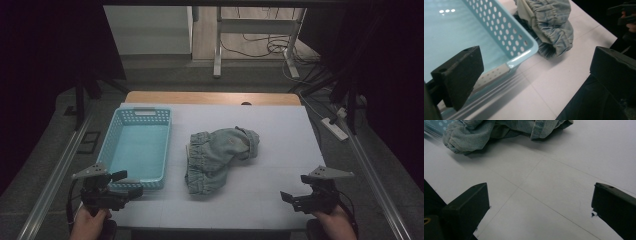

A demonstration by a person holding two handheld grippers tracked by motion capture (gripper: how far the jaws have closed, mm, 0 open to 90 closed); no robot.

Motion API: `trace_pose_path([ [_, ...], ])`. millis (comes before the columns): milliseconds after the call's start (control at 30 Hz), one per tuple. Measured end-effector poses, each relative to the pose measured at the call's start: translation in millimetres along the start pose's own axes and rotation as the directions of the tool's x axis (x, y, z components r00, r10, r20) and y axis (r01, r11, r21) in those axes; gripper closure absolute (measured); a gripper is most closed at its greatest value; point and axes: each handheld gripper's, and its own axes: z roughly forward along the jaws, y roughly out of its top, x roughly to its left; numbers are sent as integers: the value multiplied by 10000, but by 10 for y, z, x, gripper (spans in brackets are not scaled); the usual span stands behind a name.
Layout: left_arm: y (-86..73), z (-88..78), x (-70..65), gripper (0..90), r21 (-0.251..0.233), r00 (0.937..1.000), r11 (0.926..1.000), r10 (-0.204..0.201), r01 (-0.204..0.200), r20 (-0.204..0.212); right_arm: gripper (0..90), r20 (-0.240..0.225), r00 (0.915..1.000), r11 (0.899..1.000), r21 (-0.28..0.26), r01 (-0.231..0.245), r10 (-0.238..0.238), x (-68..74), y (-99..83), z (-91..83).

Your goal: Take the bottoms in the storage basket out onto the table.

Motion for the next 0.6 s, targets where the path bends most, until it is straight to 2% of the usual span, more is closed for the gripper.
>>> trace_pose_path([
  [400,-109,-79,58,0,221,9989,9996,-141,151,-440,18,25,10000,10000,-21,21,-21,3,-1,-1],
  [600,-145,-115,73,0,264,9985,9994,-214,228,-512,19,29,10000,10000,-42,17,-17,4,-1,-2],
])
